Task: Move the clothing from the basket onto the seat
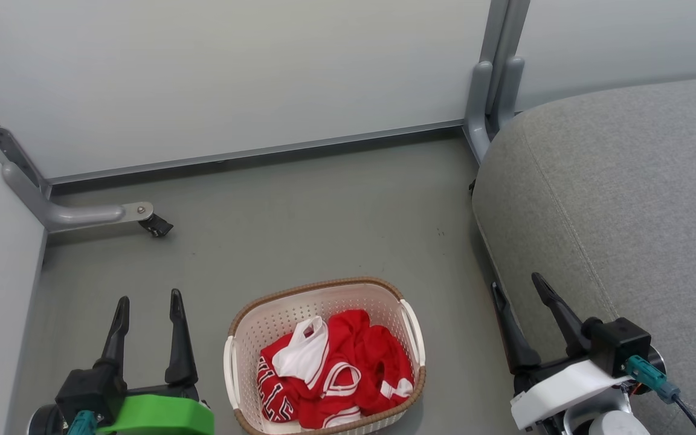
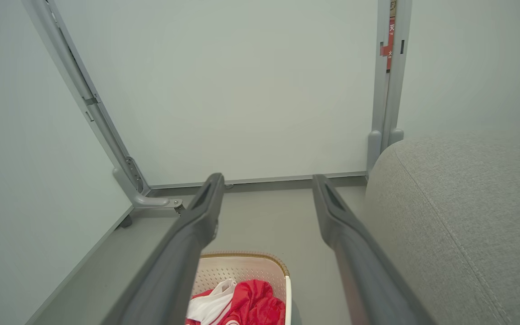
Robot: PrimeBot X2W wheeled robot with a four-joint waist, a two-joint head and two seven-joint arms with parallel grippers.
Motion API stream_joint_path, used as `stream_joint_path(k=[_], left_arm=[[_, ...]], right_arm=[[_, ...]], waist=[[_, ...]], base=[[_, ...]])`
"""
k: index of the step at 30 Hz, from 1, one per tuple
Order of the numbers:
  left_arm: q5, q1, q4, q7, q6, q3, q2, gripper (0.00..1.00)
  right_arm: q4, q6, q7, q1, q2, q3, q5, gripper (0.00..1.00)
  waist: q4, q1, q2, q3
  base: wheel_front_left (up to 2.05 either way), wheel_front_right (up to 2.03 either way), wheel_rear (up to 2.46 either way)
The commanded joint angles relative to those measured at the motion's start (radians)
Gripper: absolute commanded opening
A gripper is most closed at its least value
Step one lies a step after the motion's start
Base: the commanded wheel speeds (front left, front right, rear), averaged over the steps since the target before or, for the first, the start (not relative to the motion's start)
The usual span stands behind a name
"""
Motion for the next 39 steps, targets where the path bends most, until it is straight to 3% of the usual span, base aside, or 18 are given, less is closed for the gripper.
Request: stream_joint_path(k=[1,20,39], left_arm=[[0.024,0.009,-0.008,-0.009,0.009,-0.003,0.007,1.00],[0.166,0.023,-0.014,-0.046,0.013,-0.005,0.008,1.00],[0.153,0.033,-0.005,-0.043,0.009,-0.003,0.008,1.00]], right_arm=[[-0.009,0.000,-0.010,0.011,-0.006,0.002,-0.023,1.00],[-0.022,0.000,-0.046,0.023,-0.007,0.018,-0.157,1.00],[-0.007,0.000,-0.046,0.028,-0.006,-0.011,-0.131,1.00]], waist=[[0.000,0.0000,0.0000,0.001],[-0.003,0.0000,0.0000,-0.001],[-0.009,0.0000,0.0000,-0.008]], base=[[0.00,0.00,0.00],[0.00,0.00,0.00],[0.00,0.00,0.00]])
